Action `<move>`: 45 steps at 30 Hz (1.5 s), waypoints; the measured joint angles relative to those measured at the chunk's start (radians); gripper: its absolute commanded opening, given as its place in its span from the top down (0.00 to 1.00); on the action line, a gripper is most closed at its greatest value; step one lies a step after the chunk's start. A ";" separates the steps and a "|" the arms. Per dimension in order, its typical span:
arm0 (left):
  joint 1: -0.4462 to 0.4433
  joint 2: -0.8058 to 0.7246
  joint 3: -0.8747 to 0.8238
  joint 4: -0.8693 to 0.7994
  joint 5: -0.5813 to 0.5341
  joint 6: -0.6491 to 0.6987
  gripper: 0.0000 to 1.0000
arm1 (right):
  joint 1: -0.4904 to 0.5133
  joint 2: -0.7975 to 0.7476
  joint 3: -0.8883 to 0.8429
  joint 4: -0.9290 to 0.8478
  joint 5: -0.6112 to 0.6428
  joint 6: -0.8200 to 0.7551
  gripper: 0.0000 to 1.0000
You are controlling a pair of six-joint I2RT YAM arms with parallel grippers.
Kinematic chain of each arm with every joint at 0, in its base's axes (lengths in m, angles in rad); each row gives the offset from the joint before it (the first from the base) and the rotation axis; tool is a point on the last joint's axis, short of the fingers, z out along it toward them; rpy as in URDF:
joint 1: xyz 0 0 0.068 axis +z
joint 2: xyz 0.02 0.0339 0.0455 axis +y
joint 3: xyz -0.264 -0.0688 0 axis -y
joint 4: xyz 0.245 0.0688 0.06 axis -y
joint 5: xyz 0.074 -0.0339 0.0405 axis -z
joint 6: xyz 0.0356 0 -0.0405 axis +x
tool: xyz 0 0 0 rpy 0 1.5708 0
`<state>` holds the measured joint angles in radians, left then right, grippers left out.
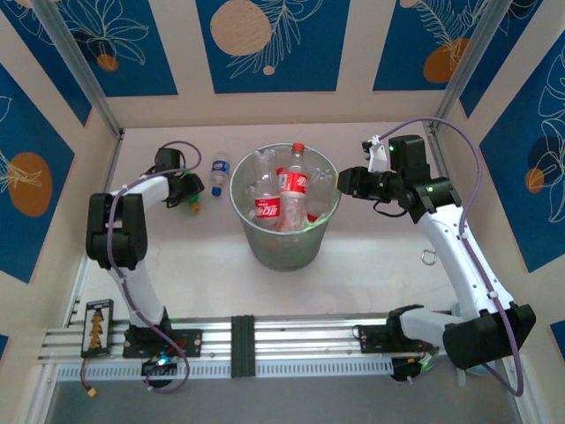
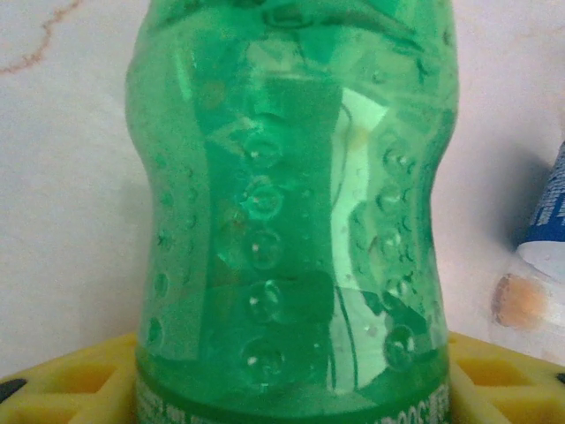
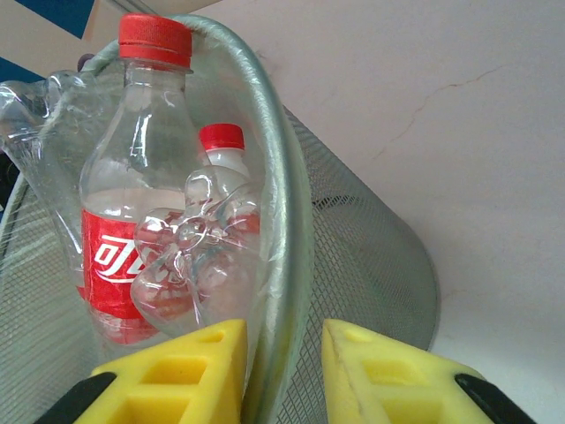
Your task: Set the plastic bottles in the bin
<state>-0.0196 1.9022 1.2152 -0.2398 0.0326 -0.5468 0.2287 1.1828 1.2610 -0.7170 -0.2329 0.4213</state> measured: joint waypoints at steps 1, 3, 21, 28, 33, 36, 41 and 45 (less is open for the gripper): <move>0.000 -0.014 0.000 -0.008 0.000 0.003 0.43 | 0.000 0.000 0.000 0.000 0.000 0.000 0.71; 0.000 -0.048 0.000 -0.019 0.000 0.006 0.45 | 0.000 0.000 0.000 0.000 0.000 0.000 0.71; -0.401 -0.755 0.200 -0.264 0.034 -0.020 0.67 | 0.015 0.027 0.016 -0.005 0.016 0.000 0.71; -0.639 -0.698 0.267 -0.345 -0.011 -0.111 0.66 | 0.029 0.027 0.016 -0.003 0.027 0.000 0.71; -0.713 -0.657 0.195 -0.394 -0.066 -0.148 0.64 | 0.040 0.027 0.016 -0.005 0.042 -0.001 0.71; -0.731 -0.662 0.151 -0.371 -0.095 -0.179 0.54 | 0.041 0.027 0.016 -0.005 0.044 0.000 0.71; -0.755 -0.666 0.128 -0.339 -0.132 -0.193 0.38 | 0.045 0.029 0.017 -0.005 0.046 -0.001 0.71; -0.764 -0.670 0.128 -0.323 -0.146 -0.173 0.18 | 0.047 0.045 0.033 -0.013 0.050 -0.003 0.71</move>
<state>-0.7837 1.2320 1.3434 -0.5632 -0.1131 -0.7200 0.2760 1.2282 1.2942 -0.7296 -0.1829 0.4183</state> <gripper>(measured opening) 0.770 0.291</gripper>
